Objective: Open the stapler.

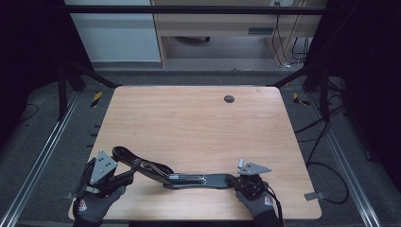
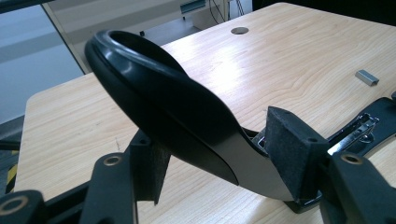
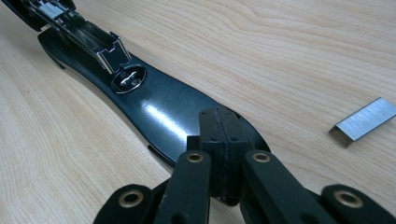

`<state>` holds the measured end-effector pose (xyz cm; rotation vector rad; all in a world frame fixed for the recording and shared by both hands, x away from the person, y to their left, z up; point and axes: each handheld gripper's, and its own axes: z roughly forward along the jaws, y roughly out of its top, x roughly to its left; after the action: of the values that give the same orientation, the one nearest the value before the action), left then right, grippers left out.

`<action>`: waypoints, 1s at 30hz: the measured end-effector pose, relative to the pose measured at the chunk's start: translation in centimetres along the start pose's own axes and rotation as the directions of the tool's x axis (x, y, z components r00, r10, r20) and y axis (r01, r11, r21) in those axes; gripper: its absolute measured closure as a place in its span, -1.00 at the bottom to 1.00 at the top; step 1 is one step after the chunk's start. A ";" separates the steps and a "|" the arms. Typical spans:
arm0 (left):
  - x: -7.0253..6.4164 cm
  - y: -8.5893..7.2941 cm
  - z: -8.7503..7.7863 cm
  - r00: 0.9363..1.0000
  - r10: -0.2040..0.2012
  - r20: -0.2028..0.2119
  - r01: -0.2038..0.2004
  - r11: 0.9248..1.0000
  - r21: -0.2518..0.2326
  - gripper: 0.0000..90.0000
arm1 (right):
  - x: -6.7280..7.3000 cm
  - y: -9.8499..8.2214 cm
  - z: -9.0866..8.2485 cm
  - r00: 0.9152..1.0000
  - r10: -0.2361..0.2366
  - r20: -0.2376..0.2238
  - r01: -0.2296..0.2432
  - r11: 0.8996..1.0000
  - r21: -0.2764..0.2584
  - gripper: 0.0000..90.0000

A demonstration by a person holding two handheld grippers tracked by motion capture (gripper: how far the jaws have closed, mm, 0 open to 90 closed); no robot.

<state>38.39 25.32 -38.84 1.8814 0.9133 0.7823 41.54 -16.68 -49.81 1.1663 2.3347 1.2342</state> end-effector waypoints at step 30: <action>0.4 -2.2 -1.8 1.000 -0.019 -0.017 0.020 0.999 0.050 -0.34 | 0.0 0.0 0.0 1.000 0.000 -0.001 0.000 1.000 -0.001 1.00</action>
<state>36.57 27.20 -39.98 1.9097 0.9683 0.7705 41.54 -16.68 -49.82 1.1652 2.3340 1.2359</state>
